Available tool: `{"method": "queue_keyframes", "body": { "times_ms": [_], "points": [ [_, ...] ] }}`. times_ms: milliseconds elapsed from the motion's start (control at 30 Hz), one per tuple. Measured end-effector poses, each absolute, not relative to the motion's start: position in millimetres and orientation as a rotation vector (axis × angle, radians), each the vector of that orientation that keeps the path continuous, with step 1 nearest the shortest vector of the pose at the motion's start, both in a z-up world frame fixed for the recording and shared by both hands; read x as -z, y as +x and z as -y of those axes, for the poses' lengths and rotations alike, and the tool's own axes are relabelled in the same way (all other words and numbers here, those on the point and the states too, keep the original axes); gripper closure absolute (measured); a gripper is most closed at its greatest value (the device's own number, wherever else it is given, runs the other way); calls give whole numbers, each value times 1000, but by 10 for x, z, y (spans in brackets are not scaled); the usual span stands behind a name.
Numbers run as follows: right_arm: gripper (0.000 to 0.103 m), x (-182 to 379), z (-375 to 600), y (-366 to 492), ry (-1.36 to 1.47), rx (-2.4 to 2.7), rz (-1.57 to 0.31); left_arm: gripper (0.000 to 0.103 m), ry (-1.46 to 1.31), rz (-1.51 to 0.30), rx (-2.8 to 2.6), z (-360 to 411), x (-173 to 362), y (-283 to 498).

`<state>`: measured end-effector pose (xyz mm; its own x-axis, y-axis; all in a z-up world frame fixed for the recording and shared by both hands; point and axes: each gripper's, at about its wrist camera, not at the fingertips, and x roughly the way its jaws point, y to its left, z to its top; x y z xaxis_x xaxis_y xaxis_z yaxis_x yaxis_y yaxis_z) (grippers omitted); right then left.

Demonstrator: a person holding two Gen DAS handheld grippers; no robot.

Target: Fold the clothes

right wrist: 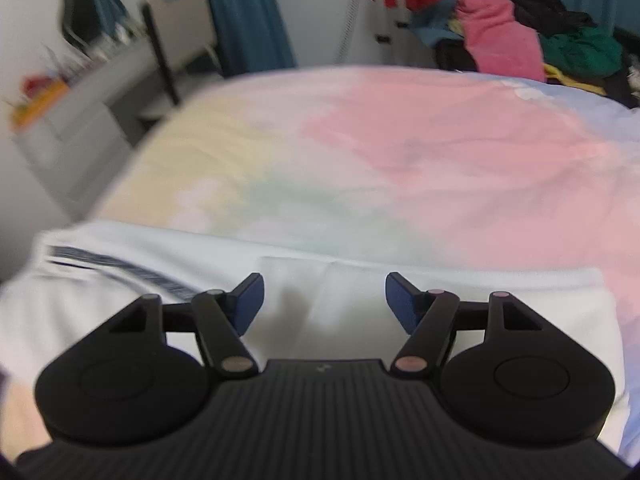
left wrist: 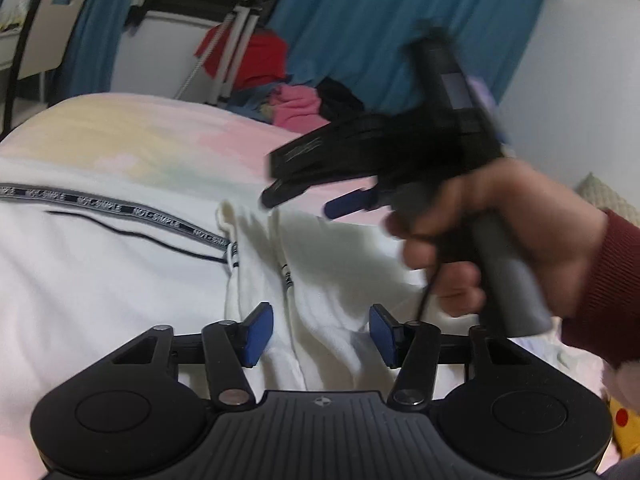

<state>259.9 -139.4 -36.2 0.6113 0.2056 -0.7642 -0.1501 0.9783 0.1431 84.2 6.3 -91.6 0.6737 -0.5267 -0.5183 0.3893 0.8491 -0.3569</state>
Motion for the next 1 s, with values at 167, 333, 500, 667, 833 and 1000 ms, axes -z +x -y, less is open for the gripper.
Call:
{"method": "queue_keyframes", "body": {
  "times_ms": [167, 333, 500, 667, 833, 1000],
  "points": [
    [70, 509, 1324, 2603, -3, -144, -901, 81, -208, -666, 548, -2, 1028, 865],
    [89, 503, 1322, 2472, -28, -129, -848, 95, -220, -631, 553, -37, 934, 814],
    [89, 317, 1295, 2396, -5, -164, -782, 95, -257, -612, 528, -136, 822, 707],
    [89, 582, 1310, 2401, -9, -151, -810, 95, -224, -712, 493, -71, 1054, 810],
    [86, 587, 1372, 2278, 30, -126, -772, 90, -193, -691, 498, -64, 1040, 821],
    [85, 295, 1500, 1970, 50, -118, -683, 69, -111, -627, 461, -21, 880, 733]
  ]
}}
